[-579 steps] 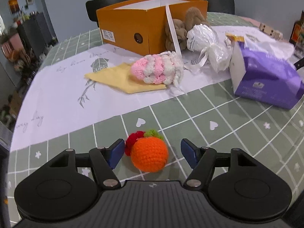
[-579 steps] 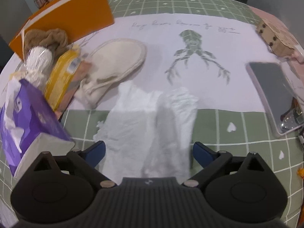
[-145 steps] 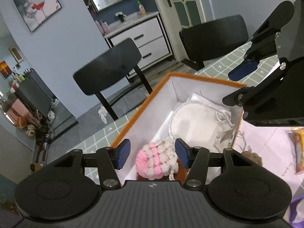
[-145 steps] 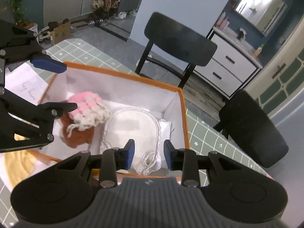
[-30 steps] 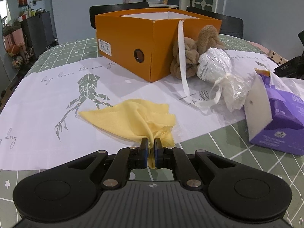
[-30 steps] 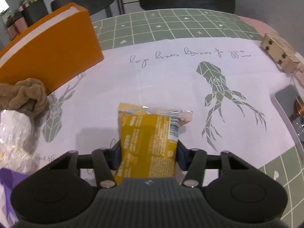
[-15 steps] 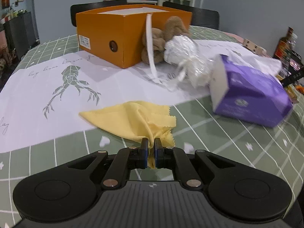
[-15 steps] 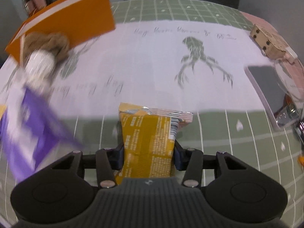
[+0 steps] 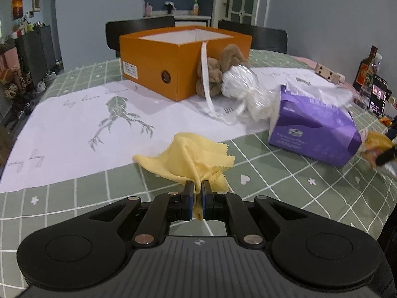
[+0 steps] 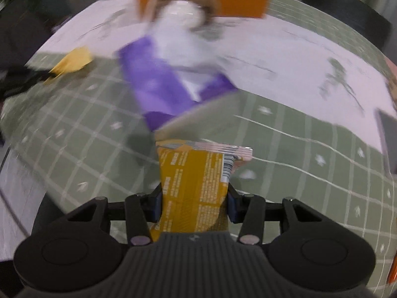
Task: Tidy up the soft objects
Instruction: 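Lift and carry the yellow cloth and snack packet with both tools over the orange box, then open both tools to drop the yellow cloth and snack packet into the box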
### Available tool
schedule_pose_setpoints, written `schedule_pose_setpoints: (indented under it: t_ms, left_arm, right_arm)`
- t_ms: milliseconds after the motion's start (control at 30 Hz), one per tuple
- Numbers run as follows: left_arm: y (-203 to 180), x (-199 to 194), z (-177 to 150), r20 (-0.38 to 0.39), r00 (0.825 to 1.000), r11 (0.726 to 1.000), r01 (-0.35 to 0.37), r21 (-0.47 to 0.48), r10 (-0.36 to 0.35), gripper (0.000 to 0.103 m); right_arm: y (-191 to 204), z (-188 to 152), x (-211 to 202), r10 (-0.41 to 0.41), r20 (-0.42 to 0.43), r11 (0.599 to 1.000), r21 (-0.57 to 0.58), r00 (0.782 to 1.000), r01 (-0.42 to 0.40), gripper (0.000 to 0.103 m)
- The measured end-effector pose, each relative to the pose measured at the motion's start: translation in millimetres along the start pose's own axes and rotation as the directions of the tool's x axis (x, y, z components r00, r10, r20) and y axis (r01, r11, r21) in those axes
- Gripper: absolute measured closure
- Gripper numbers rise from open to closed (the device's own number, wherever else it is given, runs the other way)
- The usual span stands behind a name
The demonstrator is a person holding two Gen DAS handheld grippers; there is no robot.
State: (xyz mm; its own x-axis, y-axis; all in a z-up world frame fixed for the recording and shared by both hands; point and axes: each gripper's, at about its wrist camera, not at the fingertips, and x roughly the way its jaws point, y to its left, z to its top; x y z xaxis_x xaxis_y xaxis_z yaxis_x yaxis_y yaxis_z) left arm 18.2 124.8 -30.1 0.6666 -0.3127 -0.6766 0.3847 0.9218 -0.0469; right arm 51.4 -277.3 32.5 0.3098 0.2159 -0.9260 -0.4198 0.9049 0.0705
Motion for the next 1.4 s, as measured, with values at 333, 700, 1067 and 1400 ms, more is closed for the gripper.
schedule_pose_setpoints:
  t_ms: [333,700,1067,1400]
  left_arm:
    - [9.3,-18.0,8.6,0.039,0.999,1.0,0.0,-0.006,0.0,0.096]
    - [2.8,-31.0,51.2,0.113,0.993,0.998,0.024,0.051,-0.03,0.096]
    - [6.6,-21.9,157.8,0.211,0.977,0.991,0.014,0.135,-0.043,0.096]
    - [14.7,30.7,237.1,0.182,0.982,0.987,0.012,0.159,-0.041,0.096]
  right_arm:
    - [72.9,21.0,-1.7,0.134,-0.049,0.974,-0.179,0.99,-0.141,0.056]
    - [132.4,88.8,5.6,0.235,-0.002,0.925,-0.305,0.972,-0.224,0.056]
    - [113.8,197.0,-12.3,0.223,0.184,0.945,-0.28,0.957,-0.167,0.056]
    - [63.3,283.6,-16.8,0.112,0.268,0.981,-0.181,0.957,-0.064,0.056]
